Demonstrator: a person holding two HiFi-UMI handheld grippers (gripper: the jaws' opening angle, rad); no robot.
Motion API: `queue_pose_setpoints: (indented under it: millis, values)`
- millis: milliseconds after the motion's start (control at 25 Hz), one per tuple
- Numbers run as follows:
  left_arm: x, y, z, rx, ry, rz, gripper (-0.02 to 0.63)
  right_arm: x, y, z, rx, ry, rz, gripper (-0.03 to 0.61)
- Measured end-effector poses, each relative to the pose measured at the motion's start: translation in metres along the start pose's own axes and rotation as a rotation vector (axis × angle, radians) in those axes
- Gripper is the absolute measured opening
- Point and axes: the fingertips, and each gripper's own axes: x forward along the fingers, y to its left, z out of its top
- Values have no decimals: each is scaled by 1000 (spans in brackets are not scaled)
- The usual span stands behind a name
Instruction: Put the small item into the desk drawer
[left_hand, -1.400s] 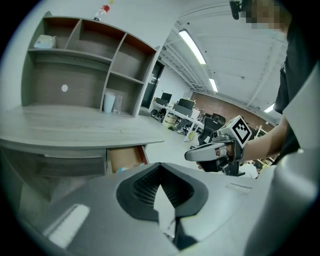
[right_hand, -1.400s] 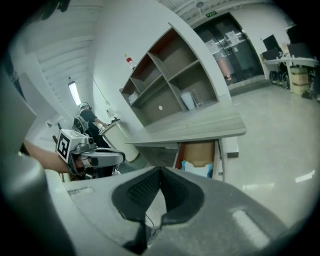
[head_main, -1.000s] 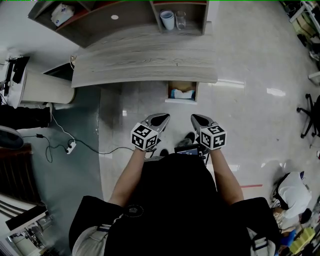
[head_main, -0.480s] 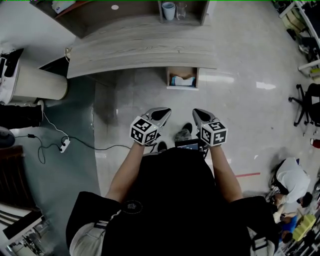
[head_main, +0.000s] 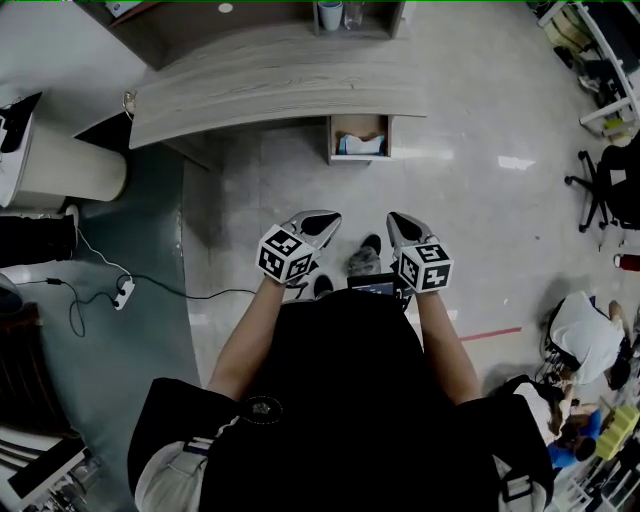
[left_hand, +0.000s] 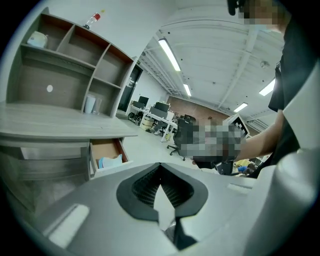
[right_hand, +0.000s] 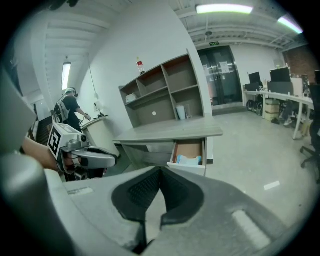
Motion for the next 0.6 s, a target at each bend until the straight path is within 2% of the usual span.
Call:
queue_pose_setpoints:
  millis: [160, 600]
  values:
    - [-7, -10, -9, 19, 10, -23, 3, -15, 7, -7, 8, -33, -39, 3]
    - [-24, -17, -29, 43, 57, -30, -2, -40, 31, -20, 39, -95, -55, 2]
